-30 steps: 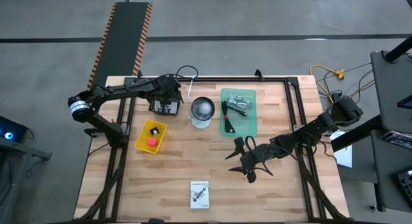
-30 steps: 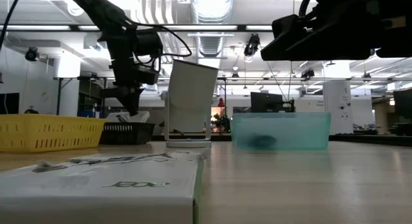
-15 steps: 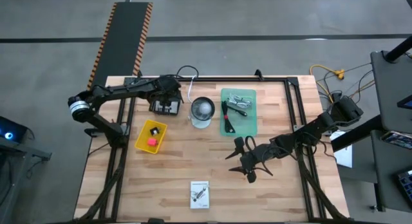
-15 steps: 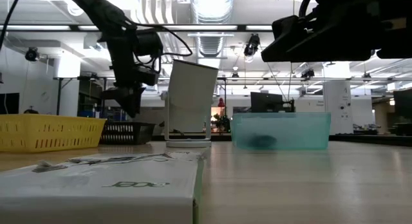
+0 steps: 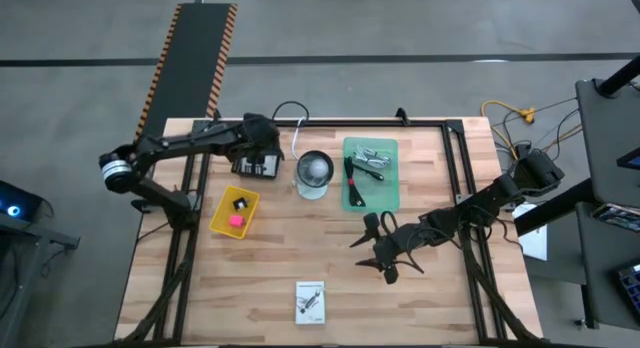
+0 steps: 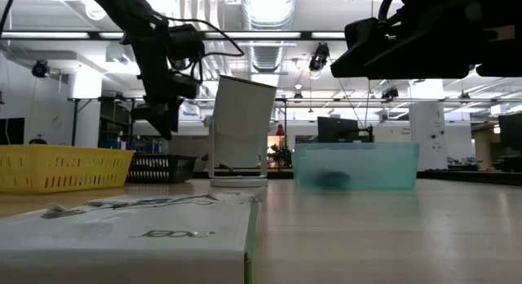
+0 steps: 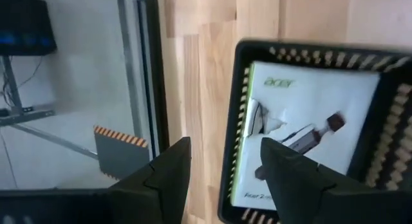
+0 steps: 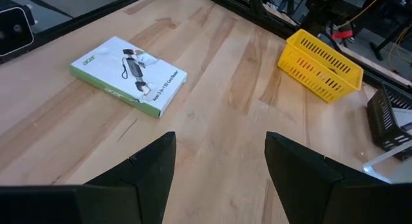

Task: Pick and place items into bin
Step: Put the left white card reader box into the black bin

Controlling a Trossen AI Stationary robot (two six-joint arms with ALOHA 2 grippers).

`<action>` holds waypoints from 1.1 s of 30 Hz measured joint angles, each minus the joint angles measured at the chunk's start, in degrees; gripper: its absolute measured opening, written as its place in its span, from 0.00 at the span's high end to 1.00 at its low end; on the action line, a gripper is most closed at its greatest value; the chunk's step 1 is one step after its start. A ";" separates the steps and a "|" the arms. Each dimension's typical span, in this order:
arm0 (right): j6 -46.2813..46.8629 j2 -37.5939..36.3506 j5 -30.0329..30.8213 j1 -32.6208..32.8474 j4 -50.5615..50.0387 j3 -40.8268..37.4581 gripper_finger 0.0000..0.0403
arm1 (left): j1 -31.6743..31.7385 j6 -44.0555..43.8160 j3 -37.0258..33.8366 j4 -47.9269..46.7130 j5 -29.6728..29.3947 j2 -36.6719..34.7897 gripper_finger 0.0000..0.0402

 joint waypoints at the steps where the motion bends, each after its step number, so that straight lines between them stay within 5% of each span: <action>1: -0.03 0.00 -0.01 0.00 -0.01 0.00 0.44 | -0.56 -1.32 0.02 0.02 0.00 -0.27 0.57; 13: -2.02 0.02 0.04 -0.02 0.02 0.00 0.44 | -11.97 -17.96 -0.17 -8.72 4.41 -4.09 0.57; 20: -3.86 0.02 0.06 -0.02 0.03 0.00 0.44 | -20.53 -26.38 -0.22 -10.29 14.53 -4.09 0.57; 25: -5.70 0.02 0.06 -0.02 0.13 0.00 0.44 | -22.80 -26.86 -0.24 -11.14 4.94 -4.09 0.57; 33: -7.02 0.02 0.04 -0.02 0.20 0.00 0.44 | -14.68 -21.76 -0.18 -11.81 3.93 -4.07 0.77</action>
